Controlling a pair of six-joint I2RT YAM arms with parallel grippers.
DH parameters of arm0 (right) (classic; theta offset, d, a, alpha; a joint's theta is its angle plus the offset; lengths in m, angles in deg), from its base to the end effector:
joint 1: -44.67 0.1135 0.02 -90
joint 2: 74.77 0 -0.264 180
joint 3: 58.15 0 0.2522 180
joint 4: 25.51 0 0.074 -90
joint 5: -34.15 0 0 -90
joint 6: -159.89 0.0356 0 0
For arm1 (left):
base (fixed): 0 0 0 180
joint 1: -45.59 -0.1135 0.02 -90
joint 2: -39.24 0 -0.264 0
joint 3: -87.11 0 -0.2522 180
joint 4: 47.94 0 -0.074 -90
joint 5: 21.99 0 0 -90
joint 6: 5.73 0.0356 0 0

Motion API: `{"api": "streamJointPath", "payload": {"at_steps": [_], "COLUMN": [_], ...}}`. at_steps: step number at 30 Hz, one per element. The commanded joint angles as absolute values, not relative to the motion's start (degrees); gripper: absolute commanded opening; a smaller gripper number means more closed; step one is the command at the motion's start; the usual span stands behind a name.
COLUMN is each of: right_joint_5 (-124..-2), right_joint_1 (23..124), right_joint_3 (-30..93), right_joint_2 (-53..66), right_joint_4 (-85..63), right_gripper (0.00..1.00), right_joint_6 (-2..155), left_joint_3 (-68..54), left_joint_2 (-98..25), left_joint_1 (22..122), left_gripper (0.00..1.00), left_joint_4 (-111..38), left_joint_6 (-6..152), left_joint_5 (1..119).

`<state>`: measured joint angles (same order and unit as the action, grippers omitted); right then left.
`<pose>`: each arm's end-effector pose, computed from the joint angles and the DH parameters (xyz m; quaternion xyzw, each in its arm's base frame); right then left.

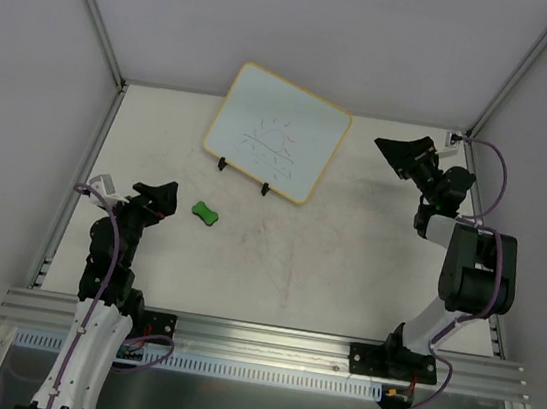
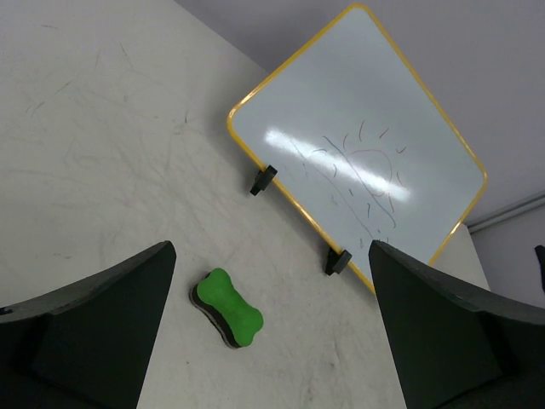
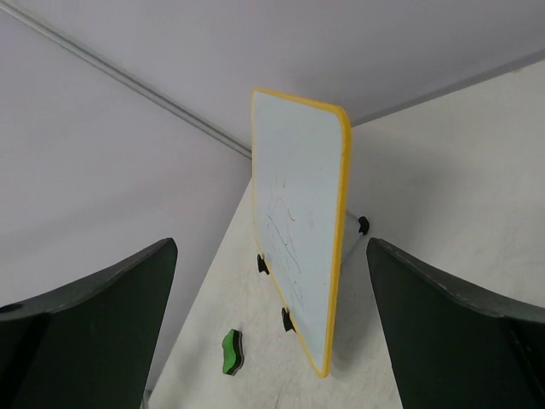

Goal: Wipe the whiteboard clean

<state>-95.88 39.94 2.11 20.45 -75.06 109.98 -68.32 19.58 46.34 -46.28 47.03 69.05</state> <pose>0.3494 -0.0059 0.2574 -0.0313 0.6345 0.4252 0.6447 0.1321 -0.0011 0.2301 -0.2213 0.6502 -0.2307 0.6893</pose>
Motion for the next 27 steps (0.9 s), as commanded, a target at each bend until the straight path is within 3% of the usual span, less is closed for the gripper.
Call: {"api": "streamJointPath", "payload": {"at_steps": [1, 4, 18, 27], "right_joint_5": [-99.0, -98.8, -101.4, -105.1], "right_joint_1": [37.6, 37.5, 42.3, 42.9], "right_joint_3": [3.9, 4.8, 12.7, 24.6], "right_joint_2": [27.2, 31.5, 40.5, 48.1], "right_joint_4": [-95.0, -96.3, -96.5, -96.2], "right_gripper": [0.99, 0.99, 0.99, 0.94], "right_joint_6": [123.7, 123.6, 116.8, 119.1], "left_joint_3": [-69.9, -68.9, -55.5, -47.4], "left_joint_2": [24.0, 23.4, -5.5, -18.0], "left_joint_1": [46.3, 46.3, 46.3, 46.7], "left_gripper": [0.99, 0.99, 0.99, 0.99], "left_joint_4": [-46.7, -46.0, -34.7, -31.6], "left_joint_6": [44.4, 47.0, 40.6, 37.9], "left_joint_5": [72.4, 72.2, 74.6, 71.8]}}
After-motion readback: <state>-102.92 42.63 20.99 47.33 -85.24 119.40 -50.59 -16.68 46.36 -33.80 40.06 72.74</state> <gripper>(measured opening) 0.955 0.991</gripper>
